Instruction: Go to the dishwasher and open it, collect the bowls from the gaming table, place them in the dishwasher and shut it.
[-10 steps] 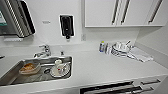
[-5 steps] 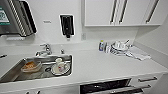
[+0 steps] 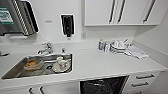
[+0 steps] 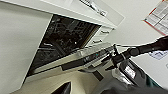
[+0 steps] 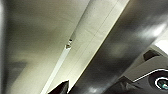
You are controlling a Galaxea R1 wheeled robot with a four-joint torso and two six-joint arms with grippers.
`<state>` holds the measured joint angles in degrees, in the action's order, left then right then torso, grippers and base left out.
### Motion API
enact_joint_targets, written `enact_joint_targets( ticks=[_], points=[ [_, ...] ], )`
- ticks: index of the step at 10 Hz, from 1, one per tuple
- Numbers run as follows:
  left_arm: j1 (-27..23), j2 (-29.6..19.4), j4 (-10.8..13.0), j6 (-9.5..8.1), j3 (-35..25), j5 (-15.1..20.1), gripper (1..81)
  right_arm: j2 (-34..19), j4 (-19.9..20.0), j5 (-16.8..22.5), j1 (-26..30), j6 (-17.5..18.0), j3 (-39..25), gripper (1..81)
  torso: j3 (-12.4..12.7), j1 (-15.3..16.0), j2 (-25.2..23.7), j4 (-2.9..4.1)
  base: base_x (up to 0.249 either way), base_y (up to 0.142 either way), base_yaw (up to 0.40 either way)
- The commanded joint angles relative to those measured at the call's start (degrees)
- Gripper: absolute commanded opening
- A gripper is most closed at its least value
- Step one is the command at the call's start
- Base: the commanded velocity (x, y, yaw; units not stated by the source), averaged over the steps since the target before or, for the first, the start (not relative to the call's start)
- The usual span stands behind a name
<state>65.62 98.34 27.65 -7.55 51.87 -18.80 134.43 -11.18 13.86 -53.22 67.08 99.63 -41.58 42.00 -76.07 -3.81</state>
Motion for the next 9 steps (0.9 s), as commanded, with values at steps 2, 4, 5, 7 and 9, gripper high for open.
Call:
enact_joint_targets(
  ticks=[2,4,5,7,9],
  points=[
    [-3.4,-1.6,1.4,0.16,-1.3,1.6,81.1,-1.3,-1.0,2.8,2.9,-0.6,-0.2,81.1,0.0,0.0,0.0,0.00,-0.086,0.000,0.000],
    [-3.4,-1.3,1.7,0.16,-1.4,2.4,81.1,-0.8,-1.6,0.9,1.4,-0.6,0.2,81.1,0.0,0.0,0.0,0.00,-0.104,0.000,0.000],
    [-3.3,-1.0,1.8,0.16,-1.4,2.5,81.1,-0.4,-2.0,0.5,0.4,-0.6,0.8,81.1,0.0,0.0,0.0,0.00,-0.108,0.000,0.000],
    [-3.1,-0.1,1.8,0.16,-1.4,3.4,81.1,1.2,-2.7,-0.8,-1.2,-0.6,3.0,81.1,0.0,0.0,0.0,0.00,-0.108,0.000,0.000],
    [-2.9,0.2,1.8,0.16,-1.3,3.6,81.1,2.0,-2.8,-1.7,-2.4,-1.0,4.1,81.1,0.0,0.0,0.0,0.00,-0.108,0.000,0.000]
  ],
)
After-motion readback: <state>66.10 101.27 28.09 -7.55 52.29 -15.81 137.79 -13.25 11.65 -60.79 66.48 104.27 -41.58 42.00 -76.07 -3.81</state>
